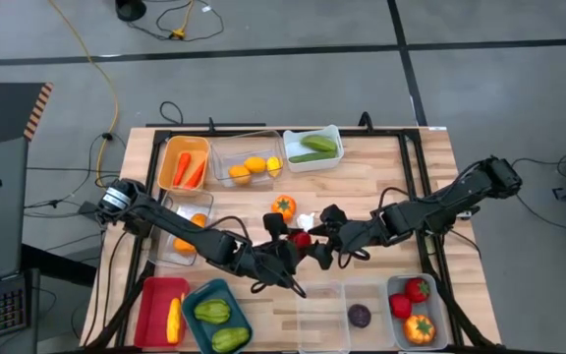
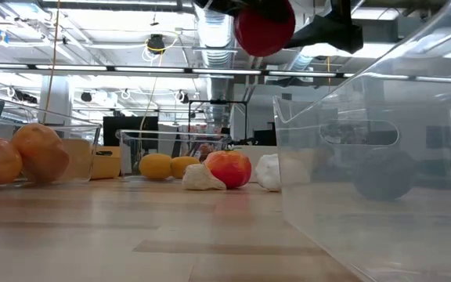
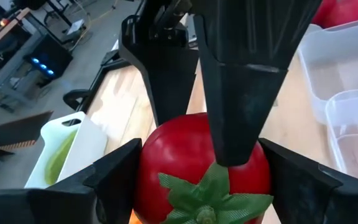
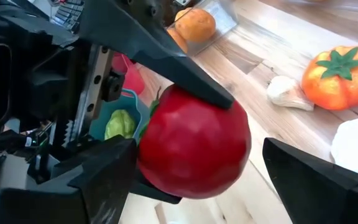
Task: Sort produce into baskets
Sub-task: Put the red tomato into the gray bin
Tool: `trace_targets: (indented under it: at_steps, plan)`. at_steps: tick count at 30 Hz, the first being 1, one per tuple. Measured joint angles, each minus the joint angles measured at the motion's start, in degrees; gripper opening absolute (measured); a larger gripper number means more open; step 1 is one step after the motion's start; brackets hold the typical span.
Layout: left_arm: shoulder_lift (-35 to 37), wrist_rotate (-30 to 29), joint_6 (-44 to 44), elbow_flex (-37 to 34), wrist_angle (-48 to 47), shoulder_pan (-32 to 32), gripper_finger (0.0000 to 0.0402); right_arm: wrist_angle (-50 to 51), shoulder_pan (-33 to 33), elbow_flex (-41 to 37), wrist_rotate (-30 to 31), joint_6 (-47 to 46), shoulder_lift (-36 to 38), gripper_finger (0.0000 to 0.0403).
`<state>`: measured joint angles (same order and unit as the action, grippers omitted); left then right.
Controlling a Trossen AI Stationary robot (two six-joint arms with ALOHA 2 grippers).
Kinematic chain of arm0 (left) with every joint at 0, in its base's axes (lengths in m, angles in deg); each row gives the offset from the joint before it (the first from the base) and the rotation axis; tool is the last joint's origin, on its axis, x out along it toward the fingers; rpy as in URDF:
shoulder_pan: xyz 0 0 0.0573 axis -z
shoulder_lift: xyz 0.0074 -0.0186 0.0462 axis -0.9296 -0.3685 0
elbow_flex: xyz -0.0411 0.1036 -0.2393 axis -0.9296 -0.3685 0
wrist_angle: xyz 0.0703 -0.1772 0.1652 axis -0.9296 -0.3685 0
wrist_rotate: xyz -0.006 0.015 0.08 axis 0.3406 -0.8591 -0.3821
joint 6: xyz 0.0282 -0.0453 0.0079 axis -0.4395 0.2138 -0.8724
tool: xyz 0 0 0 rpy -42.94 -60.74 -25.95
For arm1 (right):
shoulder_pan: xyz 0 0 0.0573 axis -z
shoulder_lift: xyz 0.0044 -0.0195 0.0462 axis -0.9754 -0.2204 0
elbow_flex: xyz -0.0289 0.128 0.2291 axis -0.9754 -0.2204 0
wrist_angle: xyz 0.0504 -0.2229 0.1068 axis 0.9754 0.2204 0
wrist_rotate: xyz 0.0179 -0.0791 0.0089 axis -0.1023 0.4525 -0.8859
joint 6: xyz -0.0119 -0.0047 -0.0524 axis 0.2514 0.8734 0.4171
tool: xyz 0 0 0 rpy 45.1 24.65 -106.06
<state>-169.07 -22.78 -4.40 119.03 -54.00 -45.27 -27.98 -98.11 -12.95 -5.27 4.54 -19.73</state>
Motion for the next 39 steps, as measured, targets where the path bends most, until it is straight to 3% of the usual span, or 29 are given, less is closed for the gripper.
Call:
trace_targets:
  at_steps: [7, 17, 33, 39]
  plan:
    - [-0.04, 0.15, -1.05, 0.00, 1.81, 0.06, 0.0282, -0.50, -0.02, 0.00, -0.16, -0.02, 0.02, 0.0362]
    - [-0.07, 0.02, -1.33, 0.00, 2.29, 0.10, 0.0282, -0.92, -0.02, 0.00, -1.26, -0.16, 0.04, 0.0292]
    - [-0.07, 1.15, -3.34, 0.00, 2.21, -0.90, 0.0282, -0.69, 0.00, -0.02, -1.22, -0.08, 0.04, 0.0287]
    - [-0.07, 4.14, -3.18, 0.00, 1.29, -1.70, 0.0309, -0.59, 0.00, -0.09, -1.22, 0.02, 0.01, 0.0286]
